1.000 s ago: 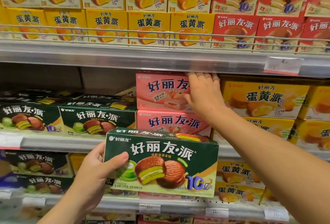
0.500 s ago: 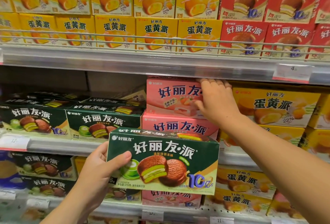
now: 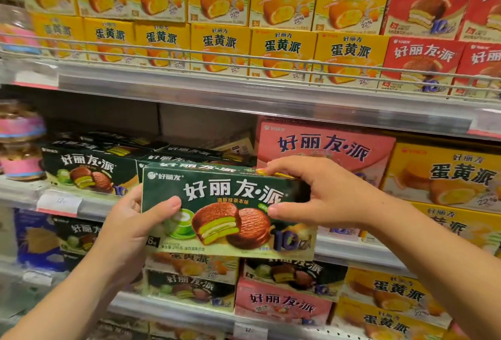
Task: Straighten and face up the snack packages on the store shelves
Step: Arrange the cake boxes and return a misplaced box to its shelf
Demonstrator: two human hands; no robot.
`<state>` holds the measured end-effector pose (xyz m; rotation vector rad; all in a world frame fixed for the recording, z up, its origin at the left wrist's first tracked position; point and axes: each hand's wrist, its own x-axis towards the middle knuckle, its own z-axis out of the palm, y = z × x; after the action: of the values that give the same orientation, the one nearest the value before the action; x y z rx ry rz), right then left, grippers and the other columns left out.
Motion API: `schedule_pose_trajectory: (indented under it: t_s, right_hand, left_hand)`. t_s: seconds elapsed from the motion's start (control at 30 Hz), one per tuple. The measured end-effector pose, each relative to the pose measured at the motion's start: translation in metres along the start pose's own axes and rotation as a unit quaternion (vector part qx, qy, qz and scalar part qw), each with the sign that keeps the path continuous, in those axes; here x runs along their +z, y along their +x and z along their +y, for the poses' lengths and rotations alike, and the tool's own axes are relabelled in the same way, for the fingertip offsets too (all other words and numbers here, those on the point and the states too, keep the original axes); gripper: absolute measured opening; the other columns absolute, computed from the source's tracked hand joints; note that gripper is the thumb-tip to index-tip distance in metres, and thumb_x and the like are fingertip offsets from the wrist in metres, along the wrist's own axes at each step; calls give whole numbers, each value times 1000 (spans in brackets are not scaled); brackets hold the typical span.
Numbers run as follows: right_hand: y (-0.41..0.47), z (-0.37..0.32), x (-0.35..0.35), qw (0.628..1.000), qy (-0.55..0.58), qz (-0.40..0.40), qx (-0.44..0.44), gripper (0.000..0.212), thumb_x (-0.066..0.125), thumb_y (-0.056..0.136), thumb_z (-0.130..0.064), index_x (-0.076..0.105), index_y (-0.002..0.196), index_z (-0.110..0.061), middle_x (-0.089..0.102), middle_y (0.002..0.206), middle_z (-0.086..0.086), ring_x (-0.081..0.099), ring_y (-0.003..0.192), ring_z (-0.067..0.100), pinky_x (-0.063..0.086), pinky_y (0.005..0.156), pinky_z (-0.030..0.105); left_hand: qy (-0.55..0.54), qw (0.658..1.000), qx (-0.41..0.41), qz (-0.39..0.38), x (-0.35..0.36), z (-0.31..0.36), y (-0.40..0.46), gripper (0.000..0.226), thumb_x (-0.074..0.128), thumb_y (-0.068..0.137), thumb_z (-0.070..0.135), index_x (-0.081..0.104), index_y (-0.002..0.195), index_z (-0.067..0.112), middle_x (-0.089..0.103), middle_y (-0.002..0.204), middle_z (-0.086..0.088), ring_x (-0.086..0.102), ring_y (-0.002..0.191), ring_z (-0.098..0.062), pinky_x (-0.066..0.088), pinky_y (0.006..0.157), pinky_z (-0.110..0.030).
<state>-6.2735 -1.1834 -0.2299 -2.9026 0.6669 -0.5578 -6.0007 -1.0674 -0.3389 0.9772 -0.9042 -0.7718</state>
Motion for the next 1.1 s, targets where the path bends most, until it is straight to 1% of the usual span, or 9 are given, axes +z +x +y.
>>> schedule_pose_trajectory:
  t_s: [0.13,0.23,0.37,0.43,0.53,0.67,0.83,0.93,1.1]
  right_hand:
    - [43,-29,6,997,-58,45,-28,57,66,84,-52,53,133,-27,59,132,-11,55,117,6,49,97,38]
    - [75,-51,16,993,-44,103,-24,59,65,81,-49,56,133,-21,61,132,-5,58,119,13,51,95,42]
    - [113,-66,36,986,-90,139,-6,56,70,85,-40,54,136,-21,56,139,-3,54,125,17,48,101,41]
    - [126,-69,43,983,-107,148,7,57,73,84,-37,55,135,-21,56,139,-4,54,126,17,45,102,37]
    - [139,-71,49,979,-140,148,27,59,76,81,-34,56,135,-20,55,140,-4,54,125,17,44,102,35]
    - [145,-67,47,973,-178,126,81,61,79,79,-29,56,134,-18,58,136,-1,57,121,22,42,98,32]
    - [153,-61,41,956,-231,111,143,61,76,82,-32,53,138,-23,62,132,-2,58,118,24,46,92,35]
    - [154,-58,44,949,-246,121,157,59,74,83,-29,54,137,-21,64,130,0,59,117,27,47,92,39]
    - [163,-57,64,914,-328,132,199,59,68,85,-22,47,139,-18,64,122,6,58,111,31,45,95,44]
  left_hand:
    - [-2,999,41,-26,-39,24,27,69,95,47,46,70,106,23,72,110,-16,72,93,-33,58,66,-37]
    - [15,995,93,-15,-72,42,56,77,93,51,45,61,117,21,72,111,-12,72,95,-31,58,71,-41]
    - [79,989,119,-28,-113,55,93,75,88,54,48,58,117,21,74,105,-4,73,90,-23,58,64,-28]
    - [119,985,121,-31,-128,55,109,69,84,54,51,61,114,25,75,103,1,73,91,-19,59,68,-31]
    - [207,969,128,-35,-137,55,131,66,82,54,61,60,111,35,72,101,17,69,91,-3,55,78,-34]
    - [292,940,155,-83,-130,51,154,56,69,61,68,51,109,44,60,100,41,57,91,19,43,71,-17]
    - [371,908,115,-158,-122,45,175,66,77,64,62,41,114,39,59,101,25,57,96,6,41,71,-14]
    - [423,878,100,-202,-121,40,180,98,84,64,53,26,139,30,59,116,16,59,102,-7,46,81,-22]
    - [496,841,107,-187,-115,34,183,113,75,71,60,6,153,26,64,122,6,63,105,-13,53,90,-34]
